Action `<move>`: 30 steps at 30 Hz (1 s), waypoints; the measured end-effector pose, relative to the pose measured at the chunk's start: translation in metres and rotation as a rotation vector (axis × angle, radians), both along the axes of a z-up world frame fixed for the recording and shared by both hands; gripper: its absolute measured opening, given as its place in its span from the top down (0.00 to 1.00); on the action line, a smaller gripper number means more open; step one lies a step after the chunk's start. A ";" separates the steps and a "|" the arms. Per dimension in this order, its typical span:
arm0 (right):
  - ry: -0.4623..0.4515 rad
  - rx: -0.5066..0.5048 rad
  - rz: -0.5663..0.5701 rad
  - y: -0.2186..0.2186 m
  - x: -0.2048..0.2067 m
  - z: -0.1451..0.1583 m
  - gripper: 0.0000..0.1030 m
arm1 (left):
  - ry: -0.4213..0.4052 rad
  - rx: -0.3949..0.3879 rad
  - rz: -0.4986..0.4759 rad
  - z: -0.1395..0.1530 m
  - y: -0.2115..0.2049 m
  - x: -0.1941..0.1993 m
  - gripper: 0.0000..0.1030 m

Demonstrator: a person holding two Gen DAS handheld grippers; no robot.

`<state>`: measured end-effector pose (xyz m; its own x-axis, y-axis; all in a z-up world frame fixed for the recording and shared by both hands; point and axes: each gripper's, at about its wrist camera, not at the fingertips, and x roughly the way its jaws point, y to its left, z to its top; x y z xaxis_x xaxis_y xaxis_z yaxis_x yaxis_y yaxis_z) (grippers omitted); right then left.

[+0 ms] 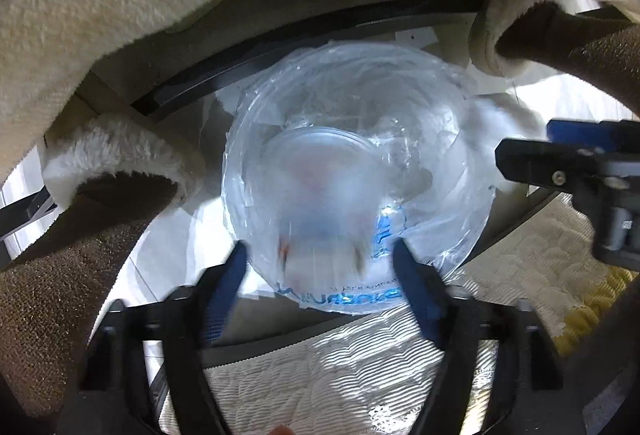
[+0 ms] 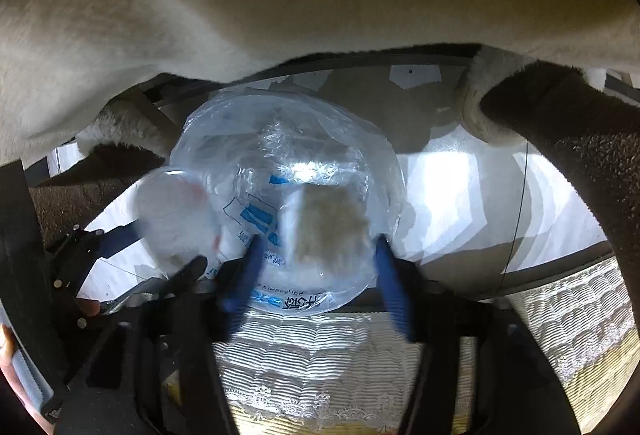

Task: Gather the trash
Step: 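Open both tools to drop the cup and bundle into the bag, then raise both tools back above the bed toward the remaining trash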

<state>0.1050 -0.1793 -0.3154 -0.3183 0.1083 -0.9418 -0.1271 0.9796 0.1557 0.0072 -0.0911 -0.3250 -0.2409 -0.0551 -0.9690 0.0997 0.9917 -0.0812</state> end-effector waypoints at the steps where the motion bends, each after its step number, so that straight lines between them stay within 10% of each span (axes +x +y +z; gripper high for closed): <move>1: 0.001 -0.002 -0.005 -0.001 0.000 0.000 0.29 | 0.003 -0.005 0.002 -0.001 -0.001 -0.002 0.15; 10: -0.038 -0.006 -0.025 -0.004 -0.002 0.010 0.13 | -0.007 0.029 -0.007 0.002 -0.001 -0.008 0.06; 30: -0.256 -0.009 -0.029 -0.013 -0.010 0.077 0.12 | -0.224 0.050 -0.010 0.069 -0.001 -0.018 0.06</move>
<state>0.0948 -0.1923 -0.2384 -0.0659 0.1051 -0.9923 -0.1329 0.9847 0.1131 -0.0105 -0.0918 -0.2565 -0.0195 -0.0044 -0.9998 0.1200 0.9927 -0.0067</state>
